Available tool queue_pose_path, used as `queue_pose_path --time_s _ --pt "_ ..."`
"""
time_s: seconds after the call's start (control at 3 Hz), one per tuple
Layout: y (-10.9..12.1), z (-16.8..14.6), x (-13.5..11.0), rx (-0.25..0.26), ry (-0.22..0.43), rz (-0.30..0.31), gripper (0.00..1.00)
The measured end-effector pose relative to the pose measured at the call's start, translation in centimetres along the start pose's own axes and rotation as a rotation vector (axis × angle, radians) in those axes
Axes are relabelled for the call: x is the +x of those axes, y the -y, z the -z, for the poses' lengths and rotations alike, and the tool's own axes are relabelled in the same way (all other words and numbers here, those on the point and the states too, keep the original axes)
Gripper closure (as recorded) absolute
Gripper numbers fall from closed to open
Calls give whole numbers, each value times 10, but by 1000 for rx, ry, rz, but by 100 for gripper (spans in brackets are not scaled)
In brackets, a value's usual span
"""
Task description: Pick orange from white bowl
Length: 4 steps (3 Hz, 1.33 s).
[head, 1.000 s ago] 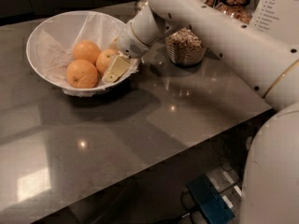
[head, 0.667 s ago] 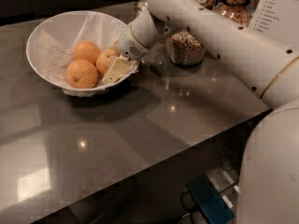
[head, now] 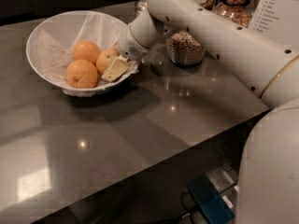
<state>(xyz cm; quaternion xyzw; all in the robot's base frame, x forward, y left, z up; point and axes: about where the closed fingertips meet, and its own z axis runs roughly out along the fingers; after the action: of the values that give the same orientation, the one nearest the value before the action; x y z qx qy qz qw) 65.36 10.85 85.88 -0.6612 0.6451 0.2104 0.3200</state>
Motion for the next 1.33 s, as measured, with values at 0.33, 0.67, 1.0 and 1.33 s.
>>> queue_pose_path --time_s 0.33,0.67,1.0,1.33 --pt "0 0 0 0 0 0 95" --pt "0 0 0 0 1 1 100" --pt "0 22 -10 16 30 30 100" --pt "0 56 -23 77 48 72 100"
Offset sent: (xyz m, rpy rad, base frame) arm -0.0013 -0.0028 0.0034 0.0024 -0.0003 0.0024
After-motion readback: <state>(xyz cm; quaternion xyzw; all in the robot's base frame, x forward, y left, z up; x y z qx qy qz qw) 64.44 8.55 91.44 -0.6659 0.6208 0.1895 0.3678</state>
